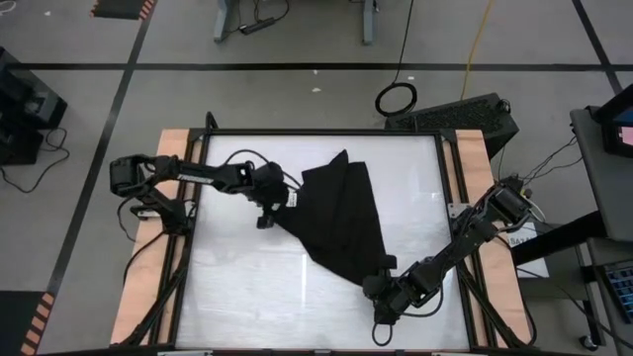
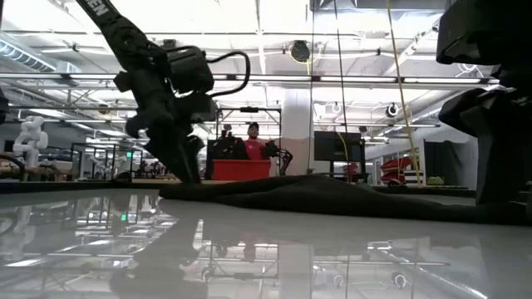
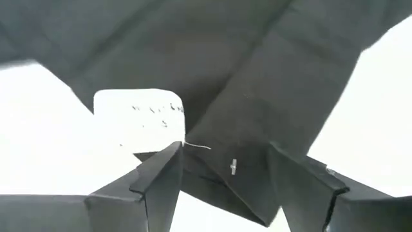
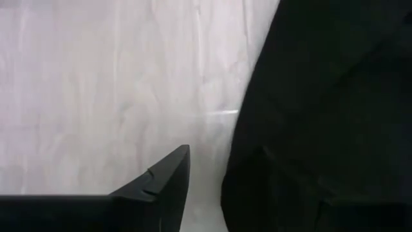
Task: Roll napkin
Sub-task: Roll the black napkin
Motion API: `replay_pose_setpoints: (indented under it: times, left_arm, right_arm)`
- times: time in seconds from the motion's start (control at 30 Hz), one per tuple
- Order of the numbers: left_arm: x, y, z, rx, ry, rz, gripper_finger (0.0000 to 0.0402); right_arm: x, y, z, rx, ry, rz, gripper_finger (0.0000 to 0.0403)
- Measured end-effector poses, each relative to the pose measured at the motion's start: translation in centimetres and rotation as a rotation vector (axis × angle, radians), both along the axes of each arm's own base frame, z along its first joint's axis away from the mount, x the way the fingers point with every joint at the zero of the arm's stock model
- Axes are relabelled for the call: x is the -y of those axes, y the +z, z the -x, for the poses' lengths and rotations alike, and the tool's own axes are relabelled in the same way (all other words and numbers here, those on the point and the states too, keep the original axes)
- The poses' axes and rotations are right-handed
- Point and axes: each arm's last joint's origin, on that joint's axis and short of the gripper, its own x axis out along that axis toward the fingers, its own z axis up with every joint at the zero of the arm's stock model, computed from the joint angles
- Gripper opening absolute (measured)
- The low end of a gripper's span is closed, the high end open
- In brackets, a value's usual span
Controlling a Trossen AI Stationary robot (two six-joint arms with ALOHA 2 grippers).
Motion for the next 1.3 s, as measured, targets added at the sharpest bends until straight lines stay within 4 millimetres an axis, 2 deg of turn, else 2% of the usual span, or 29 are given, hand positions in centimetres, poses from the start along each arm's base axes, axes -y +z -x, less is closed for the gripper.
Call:
replay_pose_setpoints:
  times: [0.1, 0.23, 0.6, 0.8, 1.0, 1.3]
  left_arm:
    - [0.0, 0.0, 0.1, -0.007, -0.005, 0.021, 0.0220]
    - [0.2, -0.3, 0.1, -0.016, -0.026, 0.058, 0.0185]
    - [1.6, -0.4, 0.0, -0.035, -0.101, 0.044, 0.0015]
    - [2.4, 0.3, -0.5, -0.063, -0.125, 0.026, 0.0008]
    - [3.4, 3.1, -1.2, -0.067, -0.172, -0.030, 0.0004]
    - [5.4, 11.0, -0.5, 0.013, -0.200, -0.163, 0.0002]
  right_arm:
    - [0.0, 0.0, 0.0, 0.000, 0.003, 0.002, 0.0175]
    - [0.0, 0.0, 0.0, -0.001, 0.002, 0.003, 0.0175]
    - [0.4, -0.1, 0.3, -0.016, -0.039, 0.053, 0.0175]
    - [0.5, -0.3, 0.7, -0.042, -0.044, 0.075, 0.0175]
    - [0.6, -0.3, 1.1, -0.081, -0.041, 0.091, 0.0175]
    - [1.3, 1.8, 2.6, -0.121, -0.059, 0.098, 0.0176]
